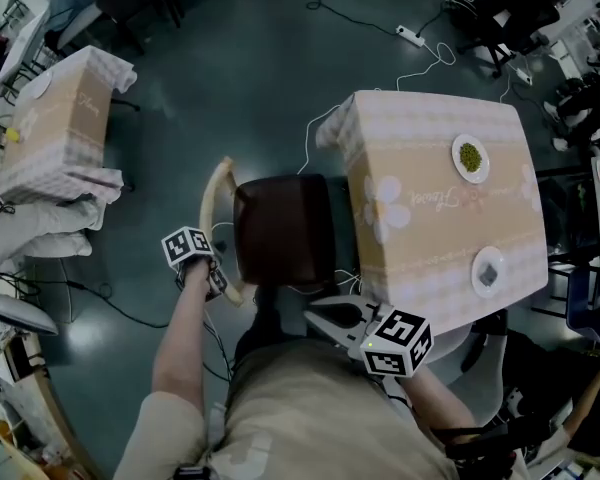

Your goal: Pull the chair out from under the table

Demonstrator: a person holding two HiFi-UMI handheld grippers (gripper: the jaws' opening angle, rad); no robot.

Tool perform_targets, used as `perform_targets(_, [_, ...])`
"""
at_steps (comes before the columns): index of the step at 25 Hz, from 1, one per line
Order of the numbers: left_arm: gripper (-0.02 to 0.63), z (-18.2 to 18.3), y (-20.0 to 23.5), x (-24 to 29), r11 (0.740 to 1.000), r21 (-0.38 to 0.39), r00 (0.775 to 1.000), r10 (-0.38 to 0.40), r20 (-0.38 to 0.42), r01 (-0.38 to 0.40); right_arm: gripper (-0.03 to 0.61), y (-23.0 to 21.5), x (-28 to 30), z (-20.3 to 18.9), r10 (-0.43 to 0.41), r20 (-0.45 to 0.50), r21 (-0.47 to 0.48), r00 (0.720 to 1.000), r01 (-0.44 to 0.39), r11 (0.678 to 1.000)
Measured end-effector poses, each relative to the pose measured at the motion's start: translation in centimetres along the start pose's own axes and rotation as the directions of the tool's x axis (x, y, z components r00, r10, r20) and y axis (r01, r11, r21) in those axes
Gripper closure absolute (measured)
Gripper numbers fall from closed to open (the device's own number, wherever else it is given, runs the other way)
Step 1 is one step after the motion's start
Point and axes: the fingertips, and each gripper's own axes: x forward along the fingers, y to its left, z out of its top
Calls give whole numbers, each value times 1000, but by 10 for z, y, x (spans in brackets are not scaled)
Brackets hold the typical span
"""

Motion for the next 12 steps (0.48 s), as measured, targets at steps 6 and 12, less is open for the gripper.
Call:
perform_targets(6, [465, -1, 11, -4, 1000, -25, 1000, -5, 4, 5, 571, 1, 4, -1, -3, 3, 14, 1000, 3, 1000])
perform_targets(12, [465, 0, 15, -3, 1000, -17, 1000, -8, 6, 8, 571, 2, 9, -2, -3, -1, 15, 1000, 3, 1000])
